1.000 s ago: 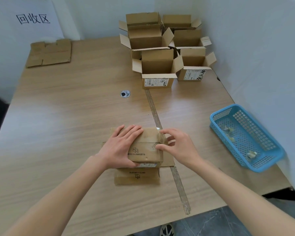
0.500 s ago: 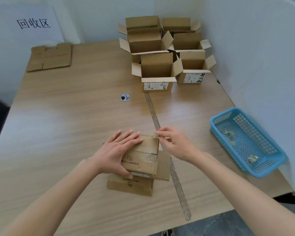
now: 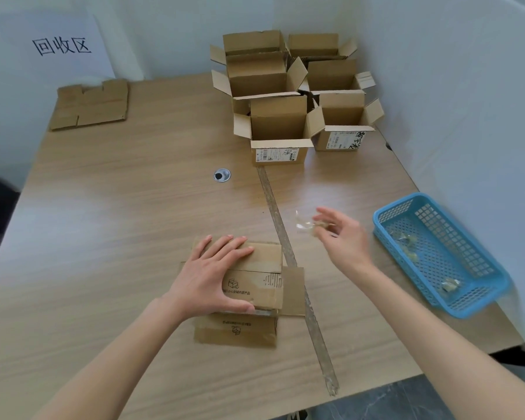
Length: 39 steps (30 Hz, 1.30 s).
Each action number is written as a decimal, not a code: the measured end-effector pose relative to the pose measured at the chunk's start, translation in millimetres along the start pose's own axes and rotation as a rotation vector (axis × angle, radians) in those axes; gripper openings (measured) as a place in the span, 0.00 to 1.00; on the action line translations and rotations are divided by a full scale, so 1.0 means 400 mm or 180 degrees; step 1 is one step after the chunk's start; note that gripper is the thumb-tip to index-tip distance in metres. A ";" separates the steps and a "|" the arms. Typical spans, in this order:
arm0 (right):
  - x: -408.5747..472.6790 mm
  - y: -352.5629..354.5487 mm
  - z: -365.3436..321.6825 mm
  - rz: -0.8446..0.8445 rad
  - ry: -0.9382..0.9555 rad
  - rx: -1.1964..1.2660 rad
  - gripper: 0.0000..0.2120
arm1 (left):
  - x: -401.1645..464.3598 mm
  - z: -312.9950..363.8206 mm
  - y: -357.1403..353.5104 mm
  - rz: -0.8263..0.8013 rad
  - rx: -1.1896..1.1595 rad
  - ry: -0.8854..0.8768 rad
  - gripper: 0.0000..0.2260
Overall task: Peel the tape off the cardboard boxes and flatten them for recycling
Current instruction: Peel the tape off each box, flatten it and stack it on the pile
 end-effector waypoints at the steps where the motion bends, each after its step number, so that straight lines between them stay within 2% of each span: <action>1: 0.008 0.033 0.011 0.0029 -0.0066 0.0011 0.21 | -0.001 0.000 0.001 0.0002 0.0001 0.0004 0.50; 6: 0.011 0.236 0.090 0.0409 -0.0235 -0.0697 0.17 | -0.002 -0.001 0.003 0.0015 0.0038 0.0023 0.49; 10: -0.011 0.417 0.178 0.0938 -0.0191 -0.1283 0.12 | 0.000 0.003 0.002 0.0044 0.0049 0.0044 0.49; 12: -0.013 0.482 0.231 0.1063 -0.0324 -0.1506 0.13 | 0.001 0.004 0.002 0.0085 0.0035 0.0061 0.49; 16: -0.012 0.502 0.332 0.0517 -0.0789 -0.1652 0.29 | 0.003 0.006 0.000 0.0171 0.0006 0.0094 0.49; 20: -0.024 0.479 0.369 0.0359 -0.0994 -0.1460 0.29 | 0.009 0.010 -0.008 0.0243 -0.0024 0.0166 0.48; 22: -0.034 0.458 0.347 0.0433 -0.0931 -0.1449 0.25 | 0.011 0.011 -0.011 0.0297 -0.0047 0.0188 0.48; 24: -0.045 0.400 0.277 0.0378 -0.0487 -0.1508 0.21 | 0.015 0.016 -0.012 0.0344 -0.0053 0.0196 0.48; 27: -0.082 0.221 0.140 -0.0286 0.0170 -0.1382 0.16 | 0.023 0.036 -0.016 0.0338 0.0001 0.0204 0.48; 28: -0.103 0.143 0.106 -0.0634 0.0162 -0.1210 0.18 | 0.027 0.044 -0.016 0.0368 -0.0031 0.0210 0.48; 30: -0.156 -0.005 0.057 -0.1223 -0.0094 -0.0770 0.31 | 0.034 0.054 -0.007 0.0579 -0.0438 0.0332 0.43; 32: -0.187 -0.104 0.019 -0.1345 -0.0092 -0.0664 0.44 | 0.030 0.032 0.020 0.1063 -0.1236 0.0671 0.35; 34: -0.202 -0.152 -0.009 -0.1264 0.0249 -0.1075 0.49 | 0.001 -0.005 0.053 0.1613 -0.1542 0.0910 0.28; 35: -0.208 -0.164 -0.022 -0.1210 0.0529 -0.1441 0.49 | -0.018 -0.020 0.061 0.1730 -0.1484 0.0985 0.25; 37: -0.221 -0.180 -0.041 -0.1114 0.1000 -0.2022 0.44 | -0.050 -0.049 0.048 0.1635 -0.1608 0.1171 0.21; 39: -0.226 -0.185 -0.052 -0.1065 0.1022 -0.2025 0.34 | -0.068 -0.065 0.027 0.1459 -0.2020 0.1363 0.18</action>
Point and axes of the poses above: each hand's wrist, its own x-axis towards the middle knuckle, its own y-axis out of the back of the hand, z = x × y, the point moved 9 cm from there along x, towards the middle knuckle, and after that the axes turned 4 degrees about -y, right-handed, at the moved point
